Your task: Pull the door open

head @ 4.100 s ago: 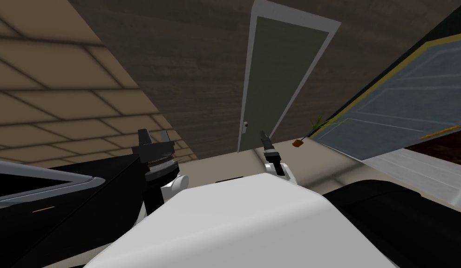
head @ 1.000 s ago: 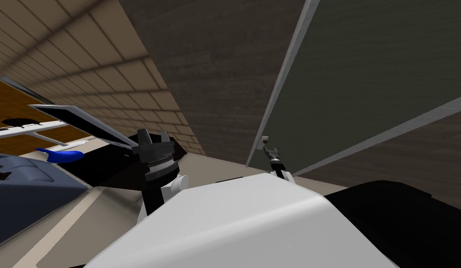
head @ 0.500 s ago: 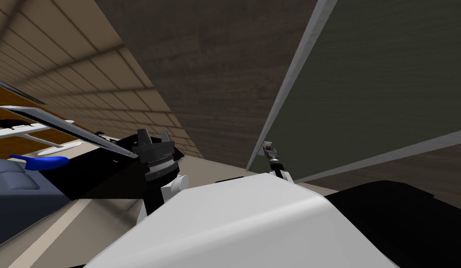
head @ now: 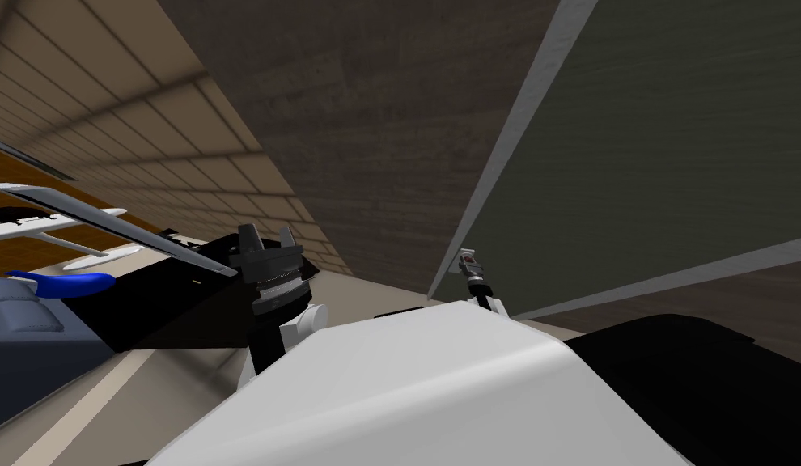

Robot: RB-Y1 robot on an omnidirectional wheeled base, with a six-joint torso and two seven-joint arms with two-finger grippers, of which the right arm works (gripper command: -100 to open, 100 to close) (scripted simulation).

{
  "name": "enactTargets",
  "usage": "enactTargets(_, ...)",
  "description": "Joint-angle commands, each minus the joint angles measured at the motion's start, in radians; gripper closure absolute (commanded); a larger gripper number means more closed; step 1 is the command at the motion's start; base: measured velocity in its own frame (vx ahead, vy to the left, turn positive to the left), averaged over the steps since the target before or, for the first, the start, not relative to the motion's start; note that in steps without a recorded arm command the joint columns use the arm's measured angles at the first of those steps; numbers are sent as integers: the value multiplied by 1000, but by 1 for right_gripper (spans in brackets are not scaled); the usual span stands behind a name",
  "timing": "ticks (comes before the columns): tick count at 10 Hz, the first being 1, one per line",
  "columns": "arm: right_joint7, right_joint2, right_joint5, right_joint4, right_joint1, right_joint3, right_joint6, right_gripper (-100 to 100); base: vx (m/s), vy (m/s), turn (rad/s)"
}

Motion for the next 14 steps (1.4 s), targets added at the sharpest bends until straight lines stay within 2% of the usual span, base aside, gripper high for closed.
enactTargets(1, -1, 1, -1, -1, 0, 0, -1, 100, -9, 0, 4)
enactTargets(3, -1, 1, -1, -1, 0, 0, -1, 100, 0, 0, 0)
enactTargets(5, -42, -10, -36, 3, -3, 17, -2, 100, -24, -7, 9)
enactTargets(8, -107, -26, -92, 6, -8, 41, -5, 100, -36, -8, 12)
enactTargets(13, -252, -66, -233, 15, -21, 104, -14, 100, -53, -11, 13)
enactTargets(14, -264, -66, -236, 15, -21, 104, -14, 100, -45, -9, 13)
